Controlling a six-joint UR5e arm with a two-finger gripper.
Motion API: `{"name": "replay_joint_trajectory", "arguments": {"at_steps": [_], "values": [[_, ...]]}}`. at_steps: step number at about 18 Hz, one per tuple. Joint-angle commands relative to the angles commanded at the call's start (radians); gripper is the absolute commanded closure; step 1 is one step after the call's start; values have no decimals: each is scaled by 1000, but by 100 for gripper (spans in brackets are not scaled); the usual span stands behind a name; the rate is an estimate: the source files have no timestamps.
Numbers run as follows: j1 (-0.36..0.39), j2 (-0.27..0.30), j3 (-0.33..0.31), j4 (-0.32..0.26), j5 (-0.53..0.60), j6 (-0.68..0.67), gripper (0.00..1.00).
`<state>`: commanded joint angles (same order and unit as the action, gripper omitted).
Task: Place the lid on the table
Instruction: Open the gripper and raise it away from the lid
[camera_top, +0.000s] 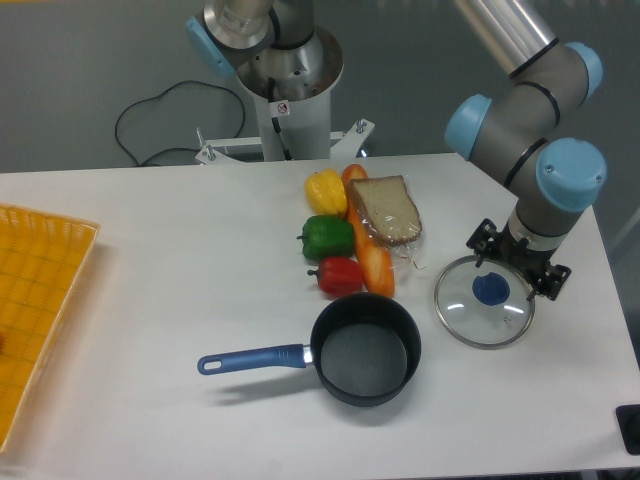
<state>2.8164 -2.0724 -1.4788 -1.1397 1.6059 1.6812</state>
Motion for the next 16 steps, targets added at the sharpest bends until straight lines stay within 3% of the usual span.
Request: {"name": "replay_joint_trajectory", "arguments": {"at_steps": [6, 10, 16], "values": [[8, 15, 9, -5, 14, 8, 0], [8, 9, 70, -90, 28, 40, 0], [15, 11, 84, -101, 22, 41, 0]]}}
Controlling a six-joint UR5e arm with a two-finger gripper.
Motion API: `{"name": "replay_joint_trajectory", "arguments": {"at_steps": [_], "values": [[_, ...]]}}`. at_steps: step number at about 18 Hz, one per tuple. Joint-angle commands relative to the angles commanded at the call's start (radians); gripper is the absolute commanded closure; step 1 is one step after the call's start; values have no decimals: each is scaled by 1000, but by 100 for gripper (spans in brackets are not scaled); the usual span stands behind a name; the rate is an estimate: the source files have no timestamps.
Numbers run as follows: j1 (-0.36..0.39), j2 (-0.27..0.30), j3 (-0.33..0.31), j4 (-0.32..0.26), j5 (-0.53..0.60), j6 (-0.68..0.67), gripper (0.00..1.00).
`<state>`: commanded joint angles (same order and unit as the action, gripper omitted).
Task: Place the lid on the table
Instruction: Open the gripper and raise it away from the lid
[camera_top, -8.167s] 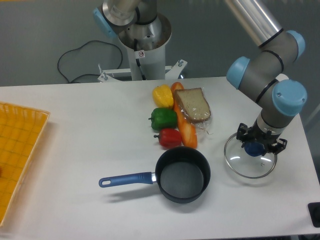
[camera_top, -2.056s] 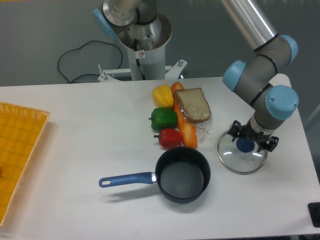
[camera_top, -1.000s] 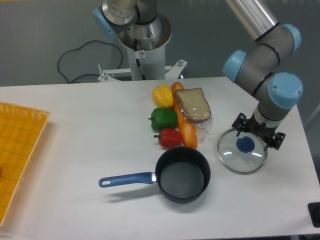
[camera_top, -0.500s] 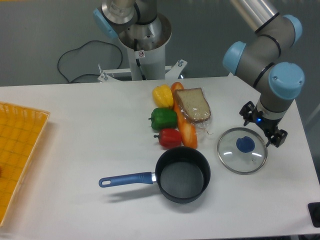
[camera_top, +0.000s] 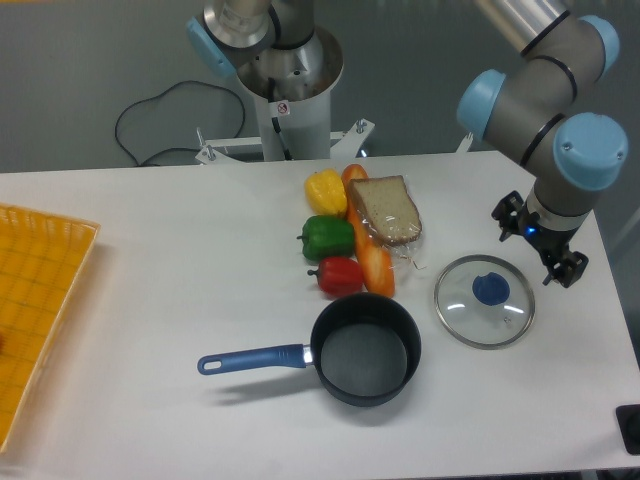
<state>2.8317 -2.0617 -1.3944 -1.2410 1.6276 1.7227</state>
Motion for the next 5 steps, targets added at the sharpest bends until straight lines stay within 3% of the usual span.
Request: {"name": "replay_joint_trajectory", "arguments": {"at_steps": [5], "values": [[0, -2, 6, -3, -6, 0, 0]]}}
